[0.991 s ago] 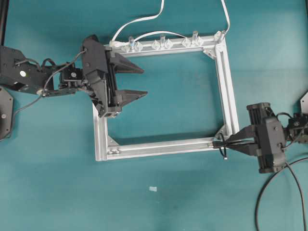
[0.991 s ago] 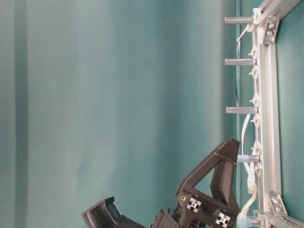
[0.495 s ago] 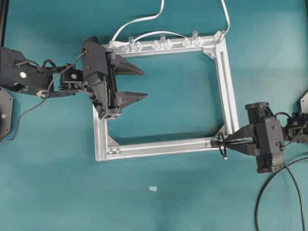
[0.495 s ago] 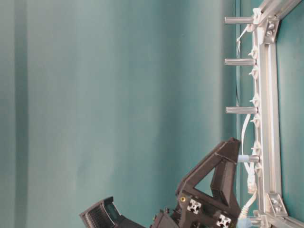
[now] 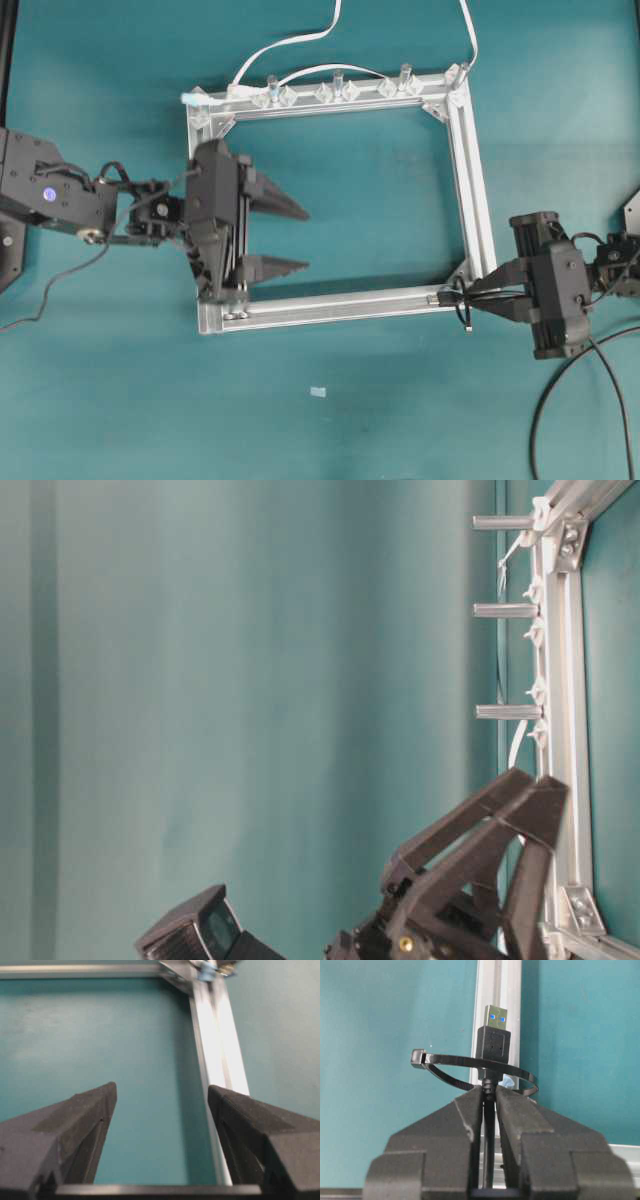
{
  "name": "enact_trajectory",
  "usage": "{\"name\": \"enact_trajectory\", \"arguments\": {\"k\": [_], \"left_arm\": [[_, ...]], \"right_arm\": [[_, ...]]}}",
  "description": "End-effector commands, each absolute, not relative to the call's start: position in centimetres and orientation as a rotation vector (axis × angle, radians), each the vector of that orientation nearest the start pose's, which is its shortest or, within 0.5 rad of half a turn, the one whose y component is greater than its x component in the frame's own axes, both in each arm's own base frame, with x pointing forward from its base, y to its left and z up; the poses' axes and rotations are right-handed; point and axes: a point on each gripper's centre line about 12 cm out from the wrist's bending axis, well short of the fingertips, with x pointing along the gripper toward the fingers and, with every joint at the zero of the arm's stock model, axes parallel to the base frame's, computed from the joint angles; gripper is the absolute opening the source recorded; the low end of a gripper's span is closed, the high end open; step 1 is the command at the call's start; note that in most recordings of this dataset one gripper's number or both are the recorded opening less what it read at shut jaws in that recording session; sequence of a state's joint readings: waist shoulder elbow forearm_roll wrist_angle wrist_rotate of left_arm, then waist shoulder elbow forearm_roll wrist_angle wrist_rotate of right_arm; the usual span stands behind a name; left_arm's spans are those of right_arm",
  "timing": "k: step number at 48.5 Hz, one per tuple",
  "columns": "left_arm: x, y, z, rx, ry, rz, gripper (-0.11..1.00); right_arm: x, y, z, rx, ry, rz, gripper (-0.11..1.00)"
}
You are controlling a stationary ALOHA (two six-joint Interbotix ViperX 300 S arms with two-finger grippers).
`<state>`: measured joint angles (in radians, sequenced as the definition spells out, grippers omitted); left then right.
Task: Insert the wire through the string loop located on the right side.
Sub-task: 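Move the left gripper to the plug and grasp it beyond the loop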
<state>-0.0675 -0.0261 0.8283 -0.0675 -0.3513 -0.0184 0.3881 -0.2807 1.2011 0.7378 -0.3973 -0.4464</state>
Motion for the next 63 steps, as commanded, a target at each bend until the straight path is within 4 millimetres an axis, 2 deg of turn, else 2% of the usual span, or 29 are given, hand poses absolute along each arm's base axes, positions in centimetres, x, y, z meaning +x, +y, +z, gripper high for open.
{"name": "enact_trajectory", "arguments": {"k": [1,21,28,63], "left_arm": [[37.2,-3.2,17.7,-0.089,0.424,-0.047,0.75],[37.1,-4.8,17.7,-0.229,0.441,-0.056,0.75],[37.8,-5.0,17.6,-0.240,0.446,-0.053,0.75],[47.0,-5.8,15.7,-0.245,0.420,-0.048,0.75]], "right_arm": [[24.7,6.6,13.3,0.049,0.568,0.044,0.11],[24.7,6.7,13.3,0.049,0.569,0.046,0.11],[24.7,6.6,13.3,0.051,0.570,0.043,0.11],[24.7,6.5,13.4,0.044,0.554,0.034,0.11]]}}
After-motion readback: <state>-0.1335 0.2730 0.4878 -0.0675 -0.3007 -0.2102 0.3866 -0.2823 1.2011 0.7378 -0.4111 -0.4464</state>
